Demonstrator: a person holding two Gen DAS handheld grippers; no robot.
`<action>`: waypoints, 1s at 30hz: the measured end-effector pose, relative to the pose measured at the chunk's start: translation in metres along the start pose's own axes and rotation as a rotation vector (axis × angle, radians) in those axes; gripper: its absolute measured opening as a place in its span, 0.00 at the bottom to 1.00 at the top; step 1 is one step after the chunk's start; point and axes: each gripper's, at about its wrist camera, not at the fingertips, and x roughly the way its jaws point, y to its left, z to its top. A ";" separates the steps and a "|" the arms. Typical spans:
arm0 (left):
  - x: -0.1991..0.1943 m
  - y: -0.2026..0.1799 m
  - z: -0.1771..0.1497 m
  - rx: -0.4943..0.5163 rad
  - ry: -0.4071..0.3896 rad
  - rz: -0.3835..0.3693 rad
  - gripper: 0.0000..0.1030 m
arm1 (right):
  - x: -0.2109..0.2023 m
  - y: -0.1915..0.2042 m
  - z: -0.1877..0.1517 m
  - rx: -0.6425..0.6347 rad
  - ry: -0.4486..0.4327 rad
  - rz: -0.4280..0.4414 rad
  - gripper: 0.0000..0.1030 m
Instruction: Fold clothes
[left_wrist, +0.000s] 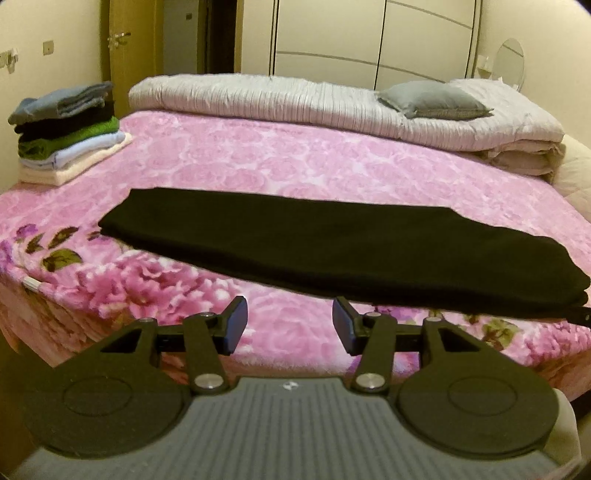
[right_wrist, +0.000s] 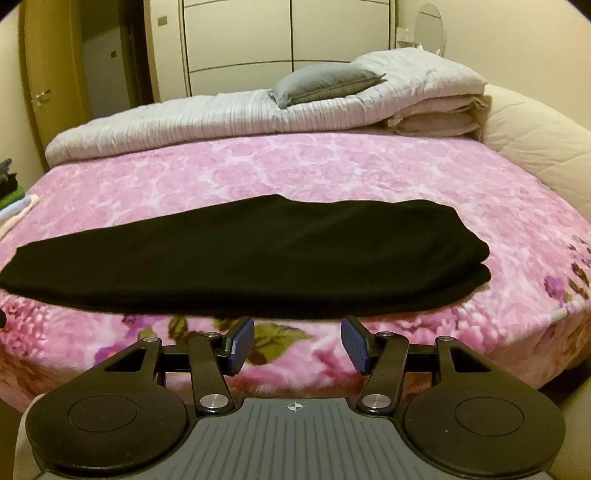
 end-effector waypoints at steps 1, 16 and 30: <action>0.005 0.000 0.001 0.000 0.007 0.000 0.45 | 0.005 0.000 0.002 -0.002 0.005 -0.003 0.55; 0.080 0.046 0.007 -0.154 0.130 0.028 0.45 | 0.089 -0.009 0.020 0.011 0.127 -0.044 0.55; 0.114 0.162 0.002 -0.706 0.042 -0.112 0.46 | 0.126 -0.094 0.014 0.477 0.056 0.310 0.55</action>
